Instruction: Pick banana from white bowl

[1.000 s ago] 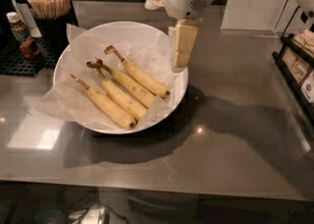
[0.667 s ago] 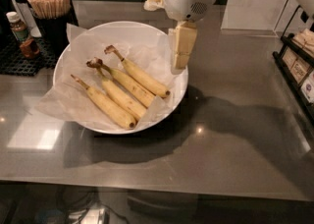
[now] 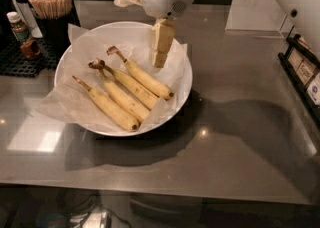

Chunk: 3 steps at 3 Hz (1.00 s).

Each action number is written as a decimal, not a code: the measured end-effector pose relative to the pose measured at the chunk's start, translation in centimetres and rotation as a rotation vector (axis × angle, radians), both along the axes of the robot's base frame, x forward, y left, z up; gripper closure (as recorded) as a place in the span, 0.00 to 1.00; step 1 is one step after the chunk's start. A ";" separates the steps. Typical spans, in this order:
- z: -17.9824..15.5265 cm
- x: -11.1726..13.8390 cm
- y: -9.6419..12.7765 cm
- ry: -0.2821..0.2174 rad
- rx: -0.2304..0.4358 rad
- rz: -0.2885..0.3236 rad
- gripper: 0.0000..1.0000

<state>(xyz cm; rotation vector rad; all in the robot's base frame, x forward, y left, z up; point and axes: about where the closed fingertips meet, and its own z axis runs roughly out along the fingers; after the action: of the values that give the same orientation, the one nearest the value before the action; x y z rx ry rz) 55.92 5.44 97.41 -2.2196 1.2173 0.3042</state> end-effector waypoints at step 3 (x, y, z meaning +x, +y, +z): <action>0.2 0.0 0.2 -0.002 0.009 0.007 0.42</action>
Offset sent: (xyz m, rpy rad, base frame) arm 0.0003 0.0020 0.0022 0.0087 -0.0018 0.0067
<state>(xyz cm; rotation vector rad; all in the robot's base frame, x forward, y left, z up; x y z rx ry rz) 55.95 5.64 97.64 -2.2165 1.2054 0.3096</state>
